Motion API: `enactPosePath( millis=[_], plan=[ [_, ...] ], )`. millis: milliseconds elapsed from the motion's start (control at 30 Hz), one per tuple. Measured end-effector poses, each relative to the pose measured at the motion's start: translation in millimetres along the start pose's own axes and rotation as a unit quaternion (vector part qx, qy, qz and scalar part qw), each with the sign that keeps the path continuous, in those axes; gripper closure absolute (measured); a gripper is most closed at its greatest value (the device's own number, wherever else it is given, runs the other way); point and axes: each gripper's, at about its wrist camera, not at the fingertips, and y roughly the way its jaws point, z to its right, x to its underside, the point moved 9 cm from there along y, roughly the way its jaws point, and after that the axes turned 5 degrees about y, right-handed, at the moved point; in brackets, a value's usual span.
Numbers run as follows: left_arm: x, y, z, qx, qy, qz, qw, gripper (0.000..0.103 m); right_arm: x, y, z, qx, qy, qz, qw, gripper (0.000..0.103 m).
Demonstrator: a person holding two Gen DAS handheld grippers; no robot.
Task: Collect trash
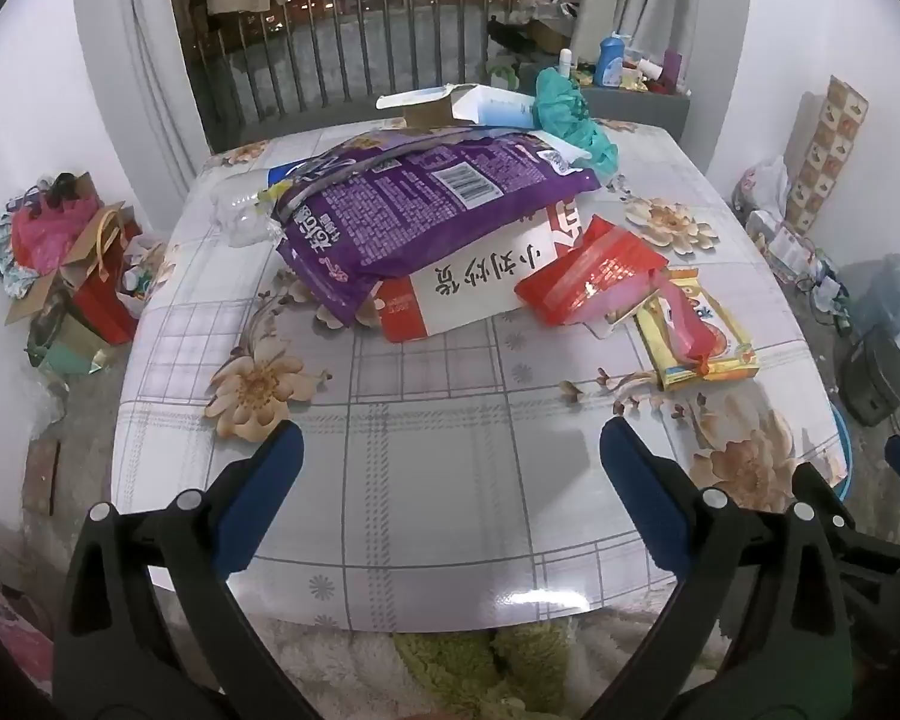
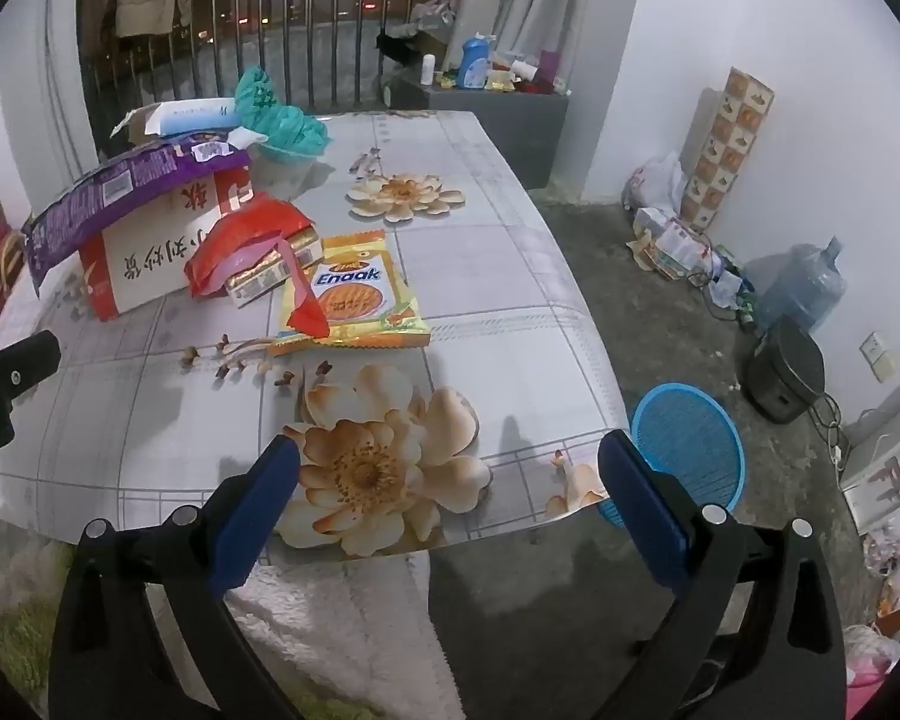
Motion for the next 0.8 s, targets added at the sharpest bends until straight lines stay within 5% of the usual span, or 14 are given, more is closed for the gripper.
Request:
enactPosePath(
  millis=[800],
  plan=[
    [-7.4, -9.1, 5.2, 0.007, -0.002, 0.013, 0.9999, 0.007, -6.7, -12.0, 5.1, -0.001, 0.005, 0.007, 1.0, 0.006]
  ],
)
